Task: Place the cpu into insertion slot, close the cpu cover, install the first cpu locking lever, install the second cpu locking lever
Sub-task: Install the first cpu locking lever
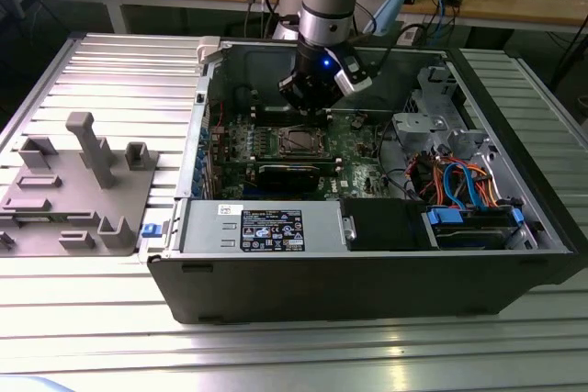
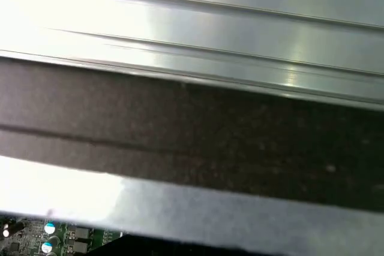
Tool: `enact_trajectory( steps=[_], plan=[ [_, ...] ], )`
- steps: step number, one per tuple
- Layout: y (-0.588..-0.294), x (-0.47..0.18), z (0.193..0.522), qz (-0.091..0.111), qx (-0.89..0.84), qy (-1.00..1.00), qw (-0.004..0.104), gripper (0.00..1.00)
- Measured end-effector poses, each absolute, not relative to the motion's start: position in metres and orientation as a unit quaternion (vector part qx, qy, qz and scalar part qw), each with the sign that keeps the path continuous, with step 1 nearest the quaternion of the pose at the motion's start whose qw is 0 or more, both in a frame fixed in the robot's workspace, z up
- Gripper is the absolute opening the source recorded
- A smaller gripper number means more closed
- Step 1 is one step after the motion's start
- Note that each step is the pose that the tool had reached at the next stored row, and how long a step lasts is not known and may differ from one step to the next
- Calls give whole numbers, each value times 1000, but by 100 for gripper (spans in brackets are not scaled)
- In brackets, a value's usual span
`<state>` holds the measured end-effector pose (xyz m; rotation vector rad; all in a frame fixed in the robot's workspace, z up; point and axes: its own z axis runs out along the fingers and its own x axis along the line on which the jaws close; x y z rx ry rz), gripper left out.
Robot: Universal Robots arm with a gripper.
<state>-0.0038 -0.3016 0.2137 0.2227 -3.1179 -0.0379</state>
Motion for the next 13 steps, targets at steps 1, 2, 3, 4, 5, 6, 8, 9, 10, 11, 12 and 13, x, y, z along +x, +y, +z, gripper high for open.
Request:
enact_trajectory(
  steps=[1,2,3,4,5,6,8,9,10,11,12,13],
  plan=[
    [-302,-4,213,-12,71,-997,8,11],
    [-302,-4,213,-12,71,-997,8,11],
    [-302,-4,212,-12,71,-997,8,11],
    [-302,-4,211,-12,71,-997,8,11],
    [-302,-4,211,-12,71,-997,8,11],
    [-302,-4,210,-12,71,-997,8,11],
    [-302,-4,209,-12,71,-997,8,11],
    [-302,-4,208,-12,71,-997,8,11],
    [-302,-4,207,-11,71,-997,8,11],
    [-302,-4,206,-11,71,-997,8,11],
    [-302,-4,205,-11,71,-997,8,11],
    [-302,-4,204,-11,71,-997,8,11]
  ],
)
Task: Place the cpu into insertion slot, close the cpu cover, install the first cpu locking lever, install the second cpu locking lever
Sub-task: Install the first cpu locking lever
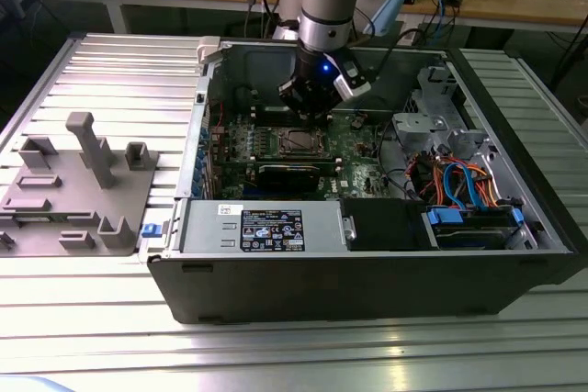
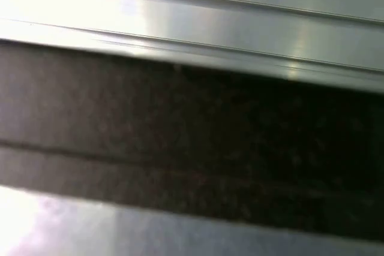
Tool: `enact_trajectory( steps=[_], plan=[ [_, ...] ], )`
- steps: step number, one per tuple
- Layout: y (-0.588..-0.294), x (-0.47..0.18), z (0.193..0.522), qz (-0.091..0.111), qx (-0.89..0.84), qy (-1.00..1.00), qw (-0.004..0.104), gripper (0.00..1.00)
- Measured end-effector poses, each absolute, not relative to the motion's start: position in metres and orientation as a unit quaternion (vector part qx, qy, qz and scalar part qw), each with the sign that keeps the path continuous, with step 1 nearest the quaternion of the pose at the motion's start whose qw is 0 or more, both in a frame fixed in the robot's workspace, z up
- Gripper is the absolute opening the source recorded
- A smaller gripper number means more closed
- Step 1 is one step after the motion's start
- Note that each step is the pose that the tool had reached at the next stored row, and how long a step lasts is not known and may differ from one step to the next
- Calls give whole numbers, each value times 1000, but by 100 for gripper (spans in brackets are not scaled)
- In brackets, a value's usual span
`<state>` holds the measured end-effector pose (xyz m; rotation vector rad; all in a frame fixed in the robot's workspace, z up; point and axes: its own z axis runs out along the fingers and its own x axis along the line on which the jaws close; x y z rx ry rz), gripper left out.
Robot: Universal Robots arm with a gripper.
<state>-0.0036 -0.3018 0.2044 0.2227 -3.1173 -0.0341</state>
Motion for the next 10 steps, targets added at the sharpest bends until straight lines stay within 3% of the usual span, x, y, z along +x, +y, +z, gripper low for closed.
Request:
enact_trajectory(
  steps=[10],
  plan=[
    [-302,-3,201,-11,71,-997,8,11]
  ],
)
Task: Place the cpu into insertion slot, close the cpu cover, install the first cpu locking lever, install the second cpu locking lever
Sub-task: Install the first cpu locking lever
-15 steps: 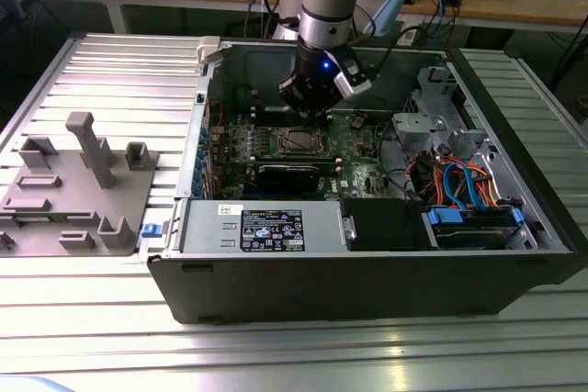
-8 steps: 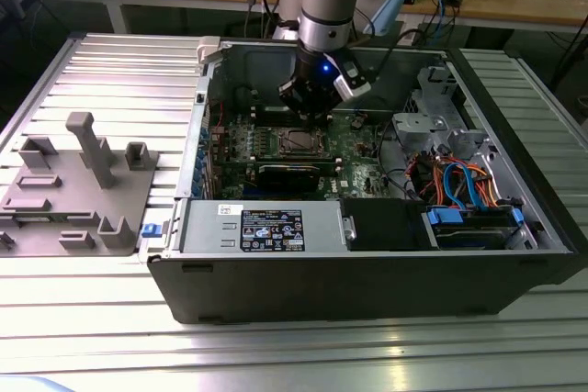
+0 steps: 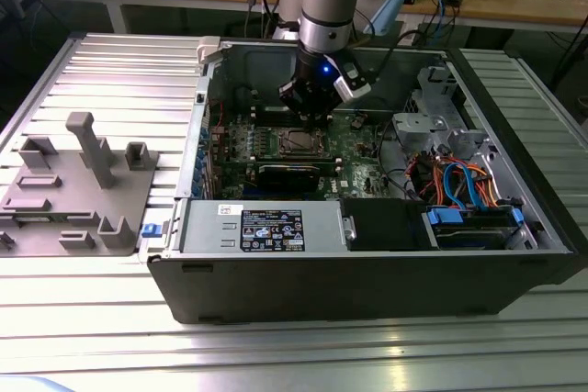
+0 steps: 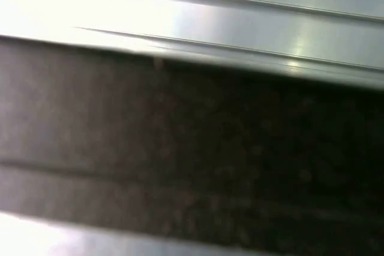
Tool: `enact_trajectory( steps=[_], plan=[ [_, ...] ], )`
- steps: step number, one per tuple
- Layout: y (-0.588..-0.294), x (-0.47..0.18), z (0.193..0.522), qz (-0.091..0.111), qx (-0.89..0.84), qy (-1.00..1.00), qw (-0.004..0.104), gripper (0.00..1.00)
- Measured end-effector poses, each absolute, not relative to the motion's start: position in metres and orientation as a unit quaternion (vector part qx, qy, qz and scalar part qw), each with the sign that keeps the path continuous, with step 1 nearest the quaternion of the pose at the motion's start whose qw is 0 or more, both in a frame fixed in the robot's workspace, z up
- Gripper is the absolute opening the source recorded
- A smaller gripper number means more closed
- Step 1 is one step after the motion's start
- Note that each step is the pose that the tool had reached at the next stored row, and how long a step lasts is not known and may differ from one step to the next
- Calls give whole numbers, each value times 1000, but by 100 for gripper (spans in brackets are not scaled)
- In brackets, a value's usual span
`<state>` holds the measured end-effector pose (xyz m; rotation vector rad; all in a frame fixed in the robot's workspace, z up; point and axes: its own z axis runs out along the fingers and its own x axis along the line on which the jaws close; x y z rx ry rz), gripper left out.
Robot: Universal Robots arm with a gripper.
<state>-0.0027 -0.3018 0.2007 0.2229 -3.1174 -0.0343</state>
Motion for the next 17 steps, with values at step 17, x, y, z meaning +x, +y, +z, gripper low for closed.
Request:
enact_trajectory(
  steps=[17],
  plan=[
    [-306,-3,211,-11,71,-997,8,11]
  ],
)
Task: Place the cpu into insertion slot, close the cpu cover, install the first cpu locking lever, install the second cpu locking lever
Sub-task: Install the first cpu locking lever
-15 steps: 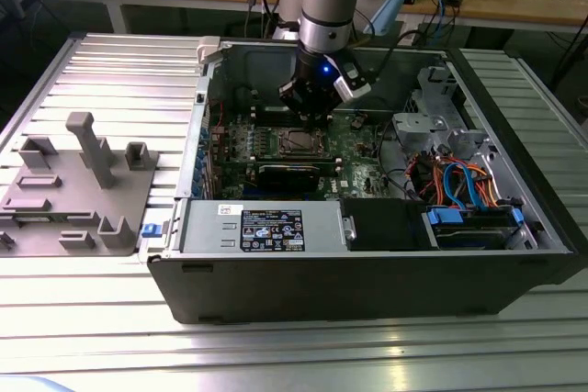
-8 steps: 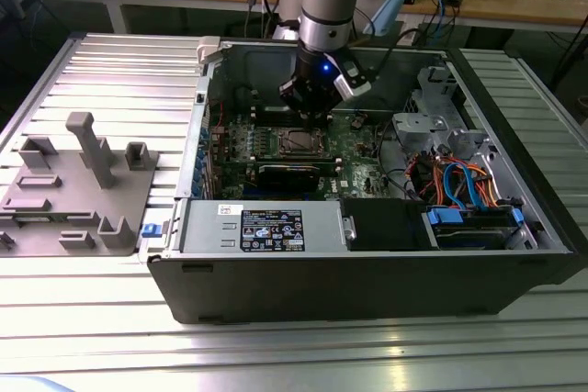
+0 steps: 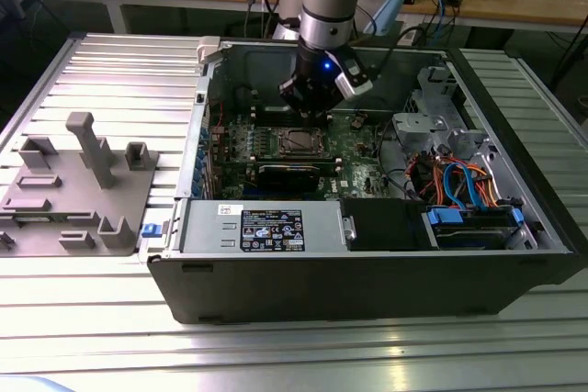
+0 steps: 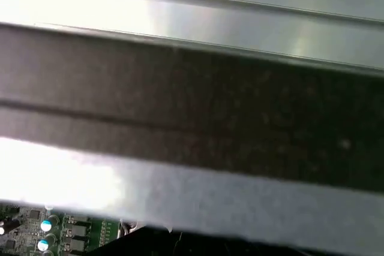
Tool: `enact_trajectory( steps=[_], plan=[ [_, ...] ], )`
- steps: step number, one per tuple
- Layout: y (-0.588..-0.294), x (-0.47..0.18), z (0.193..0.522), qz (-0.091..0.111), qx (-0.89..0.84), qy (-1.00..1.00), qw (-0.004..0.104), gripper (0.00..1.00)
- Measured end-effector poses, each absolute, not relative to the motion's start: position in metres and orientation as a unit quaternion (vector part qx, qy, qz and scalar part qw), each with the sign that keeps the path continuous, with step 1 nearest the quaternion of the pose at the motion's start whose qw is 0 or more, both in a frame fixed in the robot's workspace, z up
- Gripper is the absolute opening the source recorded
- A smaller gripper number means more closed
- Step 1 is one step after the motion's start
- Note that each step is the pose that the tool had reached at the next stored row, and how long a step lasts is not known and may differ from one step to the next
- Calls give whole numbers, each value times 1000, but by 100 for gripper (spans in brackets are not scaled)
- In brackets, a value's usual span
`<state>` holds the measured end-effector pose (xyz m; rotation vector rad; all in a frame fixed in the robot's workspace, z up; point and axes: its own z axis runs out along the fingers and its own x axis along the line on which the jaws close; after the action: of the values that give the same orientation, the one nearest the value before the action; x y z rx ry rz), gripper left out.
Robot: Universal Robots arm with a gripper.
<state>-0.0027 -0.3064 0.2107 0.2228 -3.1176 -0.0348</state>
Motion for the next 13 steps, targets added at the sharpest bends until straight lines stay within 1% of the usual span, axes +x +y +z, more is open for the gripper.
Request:
enact_trajectory(
  steps=[6,7,10,13],
  plan=[
    [-316,-3,211,-9,71,-997,8,11],
    [-318,-3,211,-7,71,-997,8,11],
    [-324,-3,211,11,71,-997,10,11],
    [-327,-3,211,17,71,-997,10,11]
  ],
)
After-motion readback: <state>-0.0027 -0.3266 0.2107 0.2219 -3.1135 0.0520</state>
